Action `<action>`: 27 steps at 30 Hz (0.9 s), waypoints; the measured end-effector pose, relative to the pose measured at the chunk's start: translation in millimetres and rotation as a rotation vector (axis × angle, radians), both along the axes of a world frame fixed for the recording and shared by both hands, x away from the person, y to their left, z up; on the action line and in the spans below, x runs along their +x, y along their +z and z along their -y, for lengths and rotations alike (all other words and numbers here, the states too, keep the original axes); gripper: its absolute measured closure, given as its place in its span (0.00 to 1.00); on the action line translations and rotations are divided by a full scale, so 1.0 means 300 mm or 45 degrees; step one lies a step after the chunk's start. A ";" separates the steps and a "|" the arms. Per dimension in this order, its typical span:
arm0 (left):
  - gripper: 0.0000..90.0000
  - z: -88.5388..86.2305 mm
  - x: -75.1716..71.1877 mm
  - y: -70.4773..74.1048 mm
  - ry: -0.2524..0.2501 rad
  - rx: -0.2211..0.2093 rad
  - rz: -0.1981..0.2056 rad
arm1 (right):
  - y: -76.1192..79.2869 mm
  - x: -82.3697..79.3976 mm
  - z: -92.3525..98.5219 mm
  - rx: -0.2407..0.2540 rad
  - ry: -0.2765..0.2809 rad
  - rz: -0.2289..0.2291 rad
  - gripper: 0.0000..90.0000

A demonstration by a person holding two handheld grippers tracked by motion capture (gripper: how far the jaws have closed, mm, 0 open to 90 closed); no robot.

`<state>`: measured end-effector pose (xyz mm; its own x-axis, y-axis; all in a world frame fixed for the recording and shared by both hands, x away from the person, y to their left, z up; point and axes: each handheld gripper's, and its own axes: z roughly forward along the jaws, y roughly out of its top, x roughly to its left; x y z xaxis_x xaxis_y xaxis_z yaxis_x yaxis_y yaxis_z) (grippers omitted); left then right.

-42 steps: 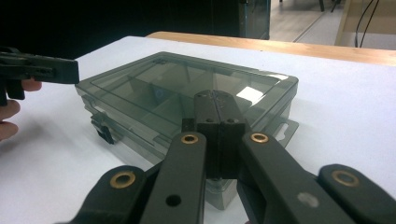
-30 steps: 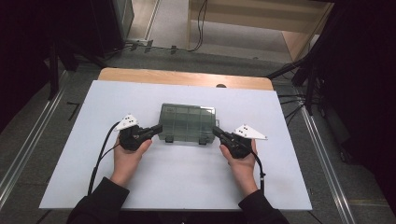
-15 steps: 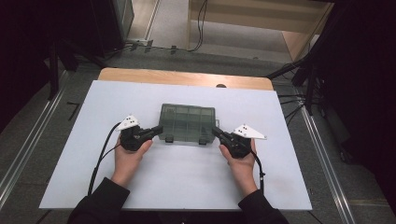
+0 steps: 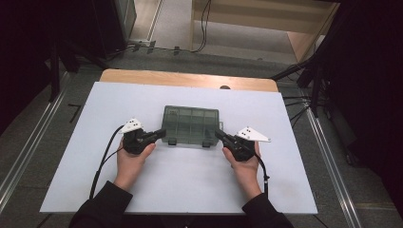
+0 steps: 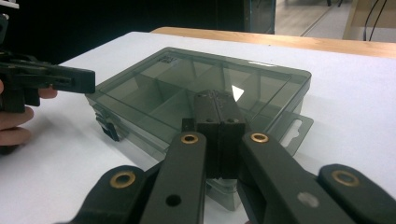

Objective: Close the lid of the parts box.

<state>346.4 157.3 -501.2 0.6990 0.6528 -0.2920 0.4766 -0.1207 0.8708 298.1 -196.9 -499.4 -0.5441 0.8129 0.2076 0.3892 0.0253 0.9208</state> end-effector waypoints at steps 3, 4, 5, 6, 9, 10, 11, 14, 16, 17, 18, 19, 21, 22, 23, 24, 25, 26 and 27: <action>0.99 0.000 0.000 -0.001 0.000 -0.002 0.000 | -0.002 0.000 -0.003 -0.005 0.002 -0.001 0.97; 0.99 -0.001 0.000 -0.001 -0.001 0.000 0.000 | -0.003 0.000 -0.004 -0.006 0.005 -0.002 0.97; 0.99 0.000 -0.001 -0.001 0.000 -0.004 -0.002 | -0.004 0.000 -0.005 -0.006 0.004 -0.003 0.97; 0.99 0.000 -0.001 -0.002 -0.001 -0.006 -0.001 | -0.005 0.001 -0.005 -0.008 0.004 -0.004 0.97; 0.99 0.000 -0.001 -0.002 -0.002 -0.007 -0.001 | -0.008 0.002 -0.007 -0.010 0.005 -0.007 0.97; 0.99 0.000 -0.001 -0.002 -0.002 -0.007 -0.001 | -0.009 0.002 -0.007 -0.009 0.005 -0.011 0.97; 0.99 0.000 -0.001 -0.002 -0.002 -0.006 0.000 | -0.011 0.003 -0.007 -0.010 0.004 -0.011 0.97; 0.99 -0.001 -0.001 -0.003 -0.003 -0.008 0.001 | -0.018 0.005 -0.006 -0.016 -0.001 -0.021 0.97; 0.99 0.000 -0.001 -0.003 -0.002 -0.008 0.000 | -0.022 0.006 -0.005 -0.022 -0.004 -0.026 0.97; 0.99 0.000 -0.001 -0.003 -0.003 -0.009 0.000 | -0.025 0.007 -0.005 -0.020 -0.004 -0.027 0.97; 0.99 -0.001 -0.001 -0.003 -0.003 -0.010 0.000 | -0.028 0.008 -0.005 -0.025 -0.007 -0.032 0.97; 0.99 -0.001 -0.001 -0.003 -0.003 -0.009 0.000 | -0.031 0.008 -0.004 -0.028 -0.006 -0.033 0.97; 0.99 -0.001 -0.001 -0.003 -0.003 -0.010 0.000 | -0.036 0.009 -0.004 -0.029 -0.009 -0.045 0.97; 0.99 -0.001 -0.001 -0.003 -0.003 -0.011 0.000 | -0.038 0.011 -0.004 -0.033 -0.011 -0.046 0.97; 0.99 -0.001 -0.001 -0.003 -0.003 -0.010 0.000 | -0.040 0.011 -0.005 -0.033 -0.014 -0.053 0.97; 0.99 0.000 -0.001 -0.004 -0.003 -0.010 0.000 | -0.042 0.012 -0.005 -0.036 -0.013 -0.055 0.97; 0.99 0.000 -0.002 -0.004 -0.002 -0.010 -0.001 | -0.044 0.012 -0.005 -0.038 -0.013 -0.059 0.97; 0.99 0.000 -0.002 -0.004 -0.002 -0.011 -0.002 | -0.046 0.012 -0.006 -0.038 -0.016 -0.063 0.97; 0.99 0.000 -0.002 -0.004 -0.002 -0.011 -0.002 | -0.047 0.012 -0.006 -0.038 -0.017 -0.064 0.97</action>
